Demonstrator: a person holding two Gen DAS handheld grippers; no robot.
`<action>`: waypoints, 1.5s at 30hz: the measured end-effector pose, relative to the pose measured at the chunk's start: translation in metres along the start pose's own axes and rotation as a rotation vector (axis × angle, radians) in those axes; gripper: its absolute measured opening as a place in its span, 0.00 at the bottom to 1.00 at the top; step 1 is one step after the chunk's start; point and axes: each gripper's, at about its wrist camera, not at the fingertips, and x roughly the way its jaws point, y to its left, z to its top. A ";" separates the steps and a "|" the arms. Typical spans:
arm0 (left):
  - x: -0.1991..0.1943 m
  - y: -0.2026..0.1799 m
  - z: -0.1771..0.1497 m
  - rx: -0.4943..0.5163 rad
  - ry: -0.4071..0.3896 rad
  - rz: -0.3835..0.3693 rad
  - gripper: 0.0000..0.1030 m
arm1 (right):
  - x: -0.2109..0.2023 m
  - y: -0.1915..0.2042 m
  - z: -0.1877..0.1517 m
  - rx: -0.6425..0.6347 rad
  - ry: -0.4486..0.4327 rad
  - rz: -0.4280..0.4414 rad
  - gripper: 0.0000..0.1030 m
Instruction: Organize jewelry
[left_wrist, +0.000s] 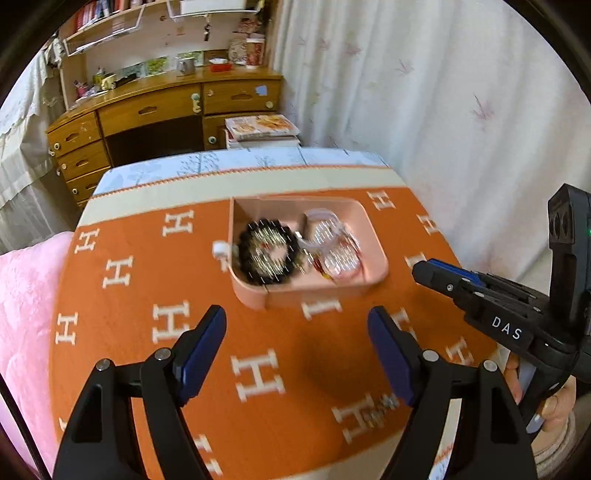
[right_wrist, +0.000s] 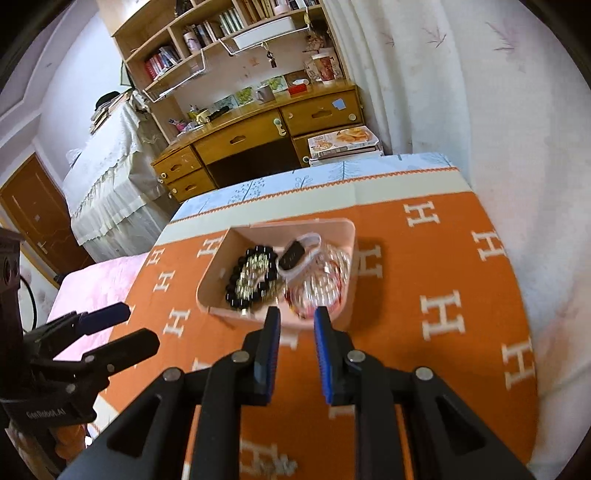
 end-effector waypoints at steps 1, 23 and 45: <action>-0.001 -0.004 -0.005 0.009 0.007 -0.004 0.75 | -0.005 -0.002 -0.009 0.000 0.001 0.002 0.18; 0.048 -0.066 -0.109 -0.024 0.108 -0.038 0.67 | -0.047 -0.049 -0.111 0.076 -0.072 -0.036 0.18; 0.053 -0.054 -0.127 -0.056 0.095 0.047 0.20 | -0.020 -0.031 -0.126 -0.012 0.009 0.030 0.19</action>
